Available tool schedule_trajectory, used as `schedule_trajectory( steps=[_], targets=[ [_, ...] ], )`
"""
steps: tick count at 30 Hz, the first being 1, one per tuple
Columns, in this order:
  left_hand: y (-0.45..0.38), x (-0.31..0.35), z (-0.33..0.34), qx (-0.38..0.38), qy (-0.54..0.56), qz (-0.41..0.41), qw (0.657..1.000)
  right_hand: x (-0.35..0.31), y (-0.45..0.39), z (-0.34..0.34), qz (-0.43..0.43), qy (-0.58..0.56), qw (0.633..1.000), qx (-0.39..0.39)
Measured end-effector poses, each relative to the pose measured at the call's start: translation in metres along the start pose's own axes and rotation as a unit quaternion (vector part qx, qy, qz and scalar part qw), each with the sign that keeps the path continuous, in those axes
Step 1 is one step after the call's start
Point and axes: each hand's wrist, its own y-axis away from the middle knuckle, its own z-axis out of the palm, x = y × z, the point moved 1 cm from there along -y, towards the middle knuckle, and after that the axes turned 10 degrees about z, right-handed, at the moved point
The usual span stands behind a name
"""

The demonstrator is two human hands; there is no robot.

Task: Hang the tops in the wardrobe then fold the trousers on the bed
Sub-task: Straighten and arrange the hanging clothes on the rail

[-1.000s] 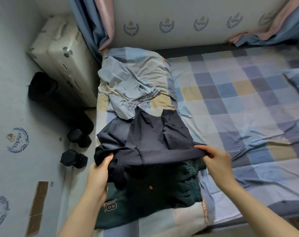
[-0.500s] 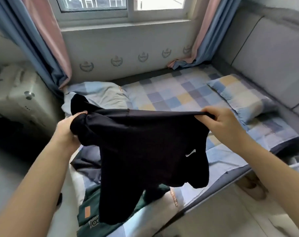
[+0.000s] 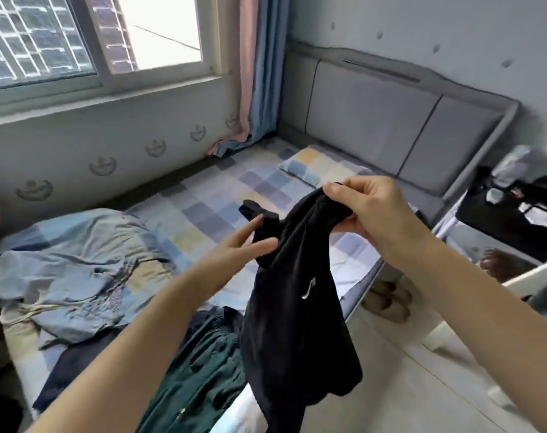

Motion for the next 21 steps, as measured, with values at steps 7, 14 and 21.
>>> schedule_trajectory(
  steps=[7,14,21],
  targets=[
    [-0.025,0.028,0.135,-0.221,-0.132,0.057,0.965,0.008,0.03,-0.097,0.006,-0.082,0.988,0.134],
    [-0.066,0.03,0.241,-0.169,-0.289,0.142,0.932,0.013,0.099,-0.227,-0.001,-0.147,0.957,0.252],
    [-0.098,-0.011,0.368,-0.184,-0.448,0.215,0.848,0.036,0.172,-0.341,-0.05,-0.097,0.934,0.341]
  ],
)
